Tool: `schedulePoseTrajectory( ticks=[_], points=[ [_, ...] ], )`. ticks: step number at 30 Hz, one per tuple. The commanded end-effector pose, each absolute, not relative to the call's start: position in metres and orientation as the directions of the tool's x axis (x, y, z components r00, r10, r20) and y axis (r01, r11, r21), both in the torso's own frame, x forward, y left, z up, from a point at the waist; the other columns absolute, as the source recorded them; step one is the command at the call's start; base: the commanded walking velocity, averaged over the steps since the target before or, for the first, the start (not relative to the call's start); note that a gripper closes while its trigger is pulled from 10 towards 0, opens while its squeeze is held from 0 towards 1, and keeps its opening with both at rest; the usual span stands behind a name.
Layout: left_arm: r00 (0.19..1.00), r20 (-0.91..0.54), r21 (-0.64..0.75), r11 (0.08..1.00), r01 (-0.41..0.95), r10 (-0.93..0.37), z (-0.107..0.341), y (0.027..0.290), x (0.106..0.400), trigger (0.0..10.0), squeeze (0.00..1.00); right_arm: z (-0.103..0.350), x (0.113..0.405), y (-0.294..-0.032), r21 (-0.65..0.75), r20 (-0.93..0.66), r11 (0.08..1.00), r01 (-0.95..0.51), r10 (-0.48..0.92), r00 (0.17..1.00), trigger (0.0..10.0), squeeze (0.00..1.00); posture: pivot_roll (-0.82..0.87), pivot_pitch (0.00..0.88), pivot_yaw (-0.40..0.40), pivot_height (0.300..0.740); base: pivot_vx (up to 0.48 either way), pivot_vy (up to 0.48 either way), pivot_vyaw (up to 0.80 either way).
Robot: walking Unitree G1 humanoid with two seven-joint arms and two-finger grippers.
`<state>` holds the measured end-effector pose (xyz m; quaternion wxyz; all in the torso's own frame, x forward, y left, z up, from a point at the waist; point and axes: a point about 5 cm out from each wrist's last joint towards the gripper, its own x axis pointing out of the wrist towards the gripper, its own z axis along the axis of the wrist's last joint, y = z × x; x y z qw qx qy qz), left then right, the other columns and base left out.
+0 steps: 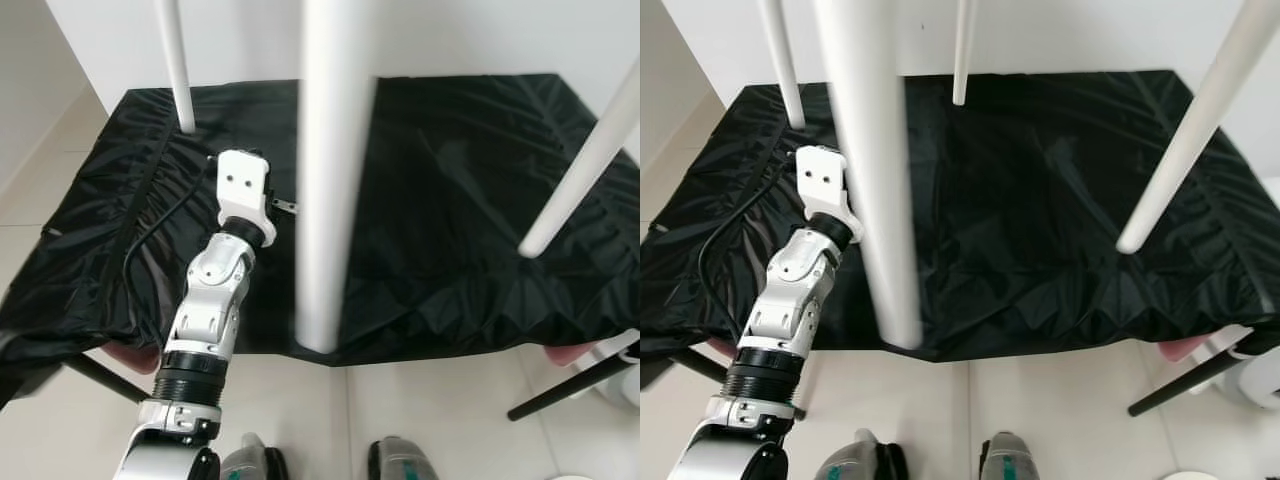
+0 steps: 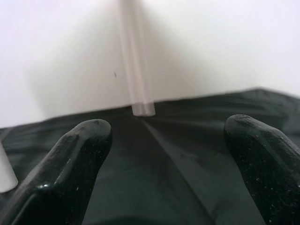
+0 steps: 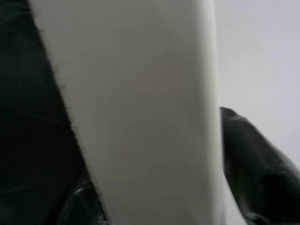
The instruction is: Building children table
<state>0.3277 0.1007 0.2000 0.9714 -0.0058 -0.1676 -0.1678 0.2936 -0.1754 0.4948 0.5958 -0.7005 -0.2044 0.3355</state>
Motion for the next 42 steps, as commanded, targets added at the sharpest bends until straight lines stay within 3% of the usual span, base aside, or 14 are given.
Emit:
schedulePoseTrajectory(
  ticks=[1, 5, 6, 8, 9, 13, 14, 16, 17, 19, 20, 27, 33, 42],
  points=[
    [0.914, 0.322, 0.029, 0.967, 0.252, -0.248, 0.201, 0.110, 0.328, 10.0, 0.00, 0.477, 0.302, -0.180, -0.950, -0.312, -0.234, -0.208, 0.675, 0.669, 10.0, 1.00, -0.20, 0.000, 0.017, 0.740, 0.000, 0.000, 0.00],
    [0.915, 0.319, 0.028, 0.967, 0.251, -0.247, 0.202, 0.111, 0.325, 10.0, 0.00, 0.468, 0.303, -0.185, -0.953, -0.303, -0.207, -0.223, 0.702, 0.645, 10.0, 1.00, -0.18, 0.000, 0.000, 0.740, 0.000, 0.000, 0.00],
    [0.918, 0.317, 0.028, 0.970, 0.242, -0.238, 0.203, 0.116, 0.321, 10.0, 0.00, 0.450, 0.308, -0.199, -0.960, -0.248, -0.096, -0.261, 0.724, 0.644, 10.0, 1.00, -0.16, 0.010, -0.009, 0.740, 0.000, 0.000, 0.00],
    [0.919, 0.316, 0.027, 0.971, 0.238, -0.234, 0.204, 0.120, 0.318, 10.0, 0.00, 0.435, 0.311, -0.210, -0.963, -0.205, -0.030, -0.269, 0.728, 0.655, 10.0, 1.00, -0.15, 0.020, -0.010, 0.740, 0.000, 0.000, 0.00],
    [0.922, 0.309, 0.032, 0.972, 0.232, -0.231, 0.204, 0.122, 0.317, 10.0, 0.00, 0.426, 0.315, -0.216, -0.957, -0.161, 0.050, -0.287, 0.729, 0.665, 10.0, 0.00, -0.14, 0.027, -0.008, 0.740, 0.000, 0.000, 0.00],
    [0.925, 0.297, 0.051, 0.972, 0.230, -0.235, 0.205, 0.126, 0.316, 10.0, 0.00, 0.409, 0.321, -0.228, -0.933, -0.089, 0.181, -0.312, 0.724, 0.684, 10.0, 0.00, -0.12, 0.036, -0.004, 0.740, 0.000, 0.000, 0.00],
    [0.925, 0.289, 0.068, 0.969, 0.238, -0.247, 0.206, 0.128, 0.314, 10.0, 0.00, 0.390, 0.325, -0.240, -0.898, -0.020, 0.301, -0.321, 0.701, 0.713, 10.0, 0.00, -0.11, 0.038, 0.004, 0.740, 0.000, 0.000, 0.00],
    [0.925, 0.289, 0.068, 0.969, 0.238, -0.247, 0.206, 0.128, 0.314, 10.0, 0.00, 0.390, 0.325, -0.240, -0.898, -0.020, 0.301, -0.321, 0.701, 0.713, 10.0, 0.00, -0.11, 0.038, 0.004, 0.740, 0.000, 0.000, 0.00],
    [0.922, 0.281, 0.086, 0.964, 0.253, -0.267, 0.208, 0.128, 0.314, 10.0, 0.00, 0.372, 0.329, -0.248, -0.861, 0.038, 0.399, -0.316, 0.669, 0.743, 10.0, 0.00, -0.11, 0.040, 0.015, 0.740, 0.000, 0.000, 0.00],
    [0.922, 0.281, 0.086, 0.964, 0.253, -0.267, 0.208, 0.128, 0.314, 10.0, 0.00, 0.372, 0.329, -0.248, -0.861, 0.038, 0.399, -0.316, 0.669, 0.743, 10.0, 0.00, -0.11, 0.040, 0.015, 0.740, 0.000, 0.000, 0.00],
    [0.914, 0.258, 0.116, 0.949, 0.294, -0.315, 0.213, 0.129, 0.310, 10.0, 0.00, 0.341, 0.328, -0.261, -0.733, 0.180, 0.611, -0.299, 0.599, 0.780, 10.0, 0.00, -0.09, 0.043, 0.033, 0.740, 0.000, 0.000, 0.00],
    [0.917, 0.244, 0.142, 0.947, 0.289, -0.316, 0.221, 0.138, 0.306, 10.0, 0.00, 0.322, 0.320, -0.273, -0.437, 0.473, 0.881, -0.181, 0.396, 0.787, 10.0, 0.00, -0.07, 0.036, 0.036, 0.740, 0.000, 0.000, 0.00],
    [0.912, 0.249, 0.148, 0.944, 0.296, -0.325, 0.229, 0.138, 0.303, 10.0, 0.00, 0.322, 0.319, -0.280, -0.286, 0.590, 0.955, -0.076, 0.238, 0.772, 10.0, 0.00, -0.05, 0.017, 0.039, 0.740, 0.000, 0.000, 0.00],
    [0.889, 0.269, 0.095, 0.929, 0.358, -0.371, 0.251, 0.133, 0.298, 10.0, 0.00, 0.351, 0.319, -0.285, -0.282, 0.644, 0.959, 0.022, 0.173, 0.745, 10.0, 0.00, -0.03, 0.000, 0.036, 0.740, 0.000, 0.000, 0.00]
  ],
)
